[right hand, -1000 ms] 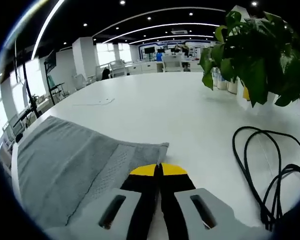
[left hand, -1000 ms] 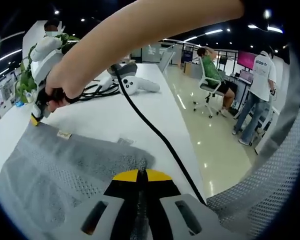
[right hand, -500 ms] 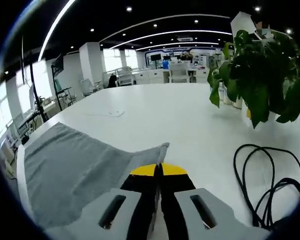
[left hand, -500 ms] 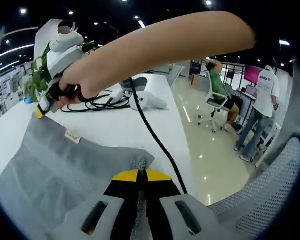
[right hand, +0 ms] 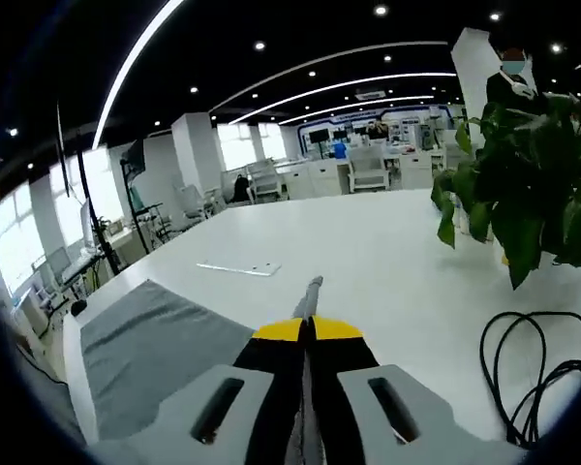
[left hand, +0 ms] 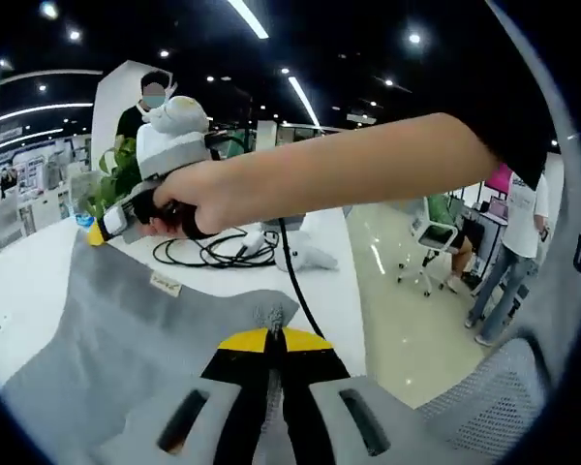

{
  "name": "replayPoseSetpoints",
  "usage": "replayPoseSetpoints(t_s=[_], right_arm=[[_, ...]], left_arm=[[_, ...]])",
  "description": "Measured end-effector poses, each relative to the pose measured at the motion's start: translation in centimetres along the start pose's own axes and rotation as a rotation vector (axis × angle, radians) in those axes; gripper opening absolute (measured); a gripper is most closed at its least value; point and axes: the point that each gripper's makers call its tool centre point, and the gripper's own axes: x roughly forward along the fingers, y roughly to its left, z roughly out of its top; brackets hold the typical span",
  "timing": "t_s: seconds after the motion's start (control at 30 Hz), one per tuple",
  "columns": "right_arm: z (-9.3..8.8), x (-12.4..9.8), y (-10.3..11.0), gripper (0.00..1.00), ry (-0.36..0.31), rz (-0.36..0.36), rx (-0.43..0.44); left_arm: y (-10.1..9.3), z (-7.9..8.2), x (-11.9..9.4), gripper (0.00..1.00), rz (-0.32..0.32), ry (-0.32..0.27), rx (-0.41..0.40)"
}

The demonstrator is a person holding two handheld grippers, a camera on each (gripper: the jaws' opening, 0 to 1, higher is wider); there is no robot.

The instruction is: Fold the towel on the table until its edges align and the towel forms a compact rectangular stack.

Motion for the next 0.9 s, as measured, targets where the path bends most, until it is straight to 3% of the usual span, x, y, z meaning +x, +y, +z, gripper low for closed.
replayPoseSetpoints(t_s=[0.23, 0.37, 0.9], right_arm=[[3.3, -0.2, 2.3, 0.00, -0.047, 0.036, 0.016], [4.9, -0.5, 3.8, 0.00, -0.066, 0.046, 0.007], [8.6, -0.4, 8.9, 0.00, -0.095, 0.068, -0.013]], left_arm=[[0.5, 1.9, -2.7, 0.03, 0.034, -0.045, 0.030], [1.1, 3.1, -4.2, 0.03, 0.045, -0.101, -0.013], [1.9, 5.4, -11.0, 0.03, 0.110, -0.176, 0.033]])
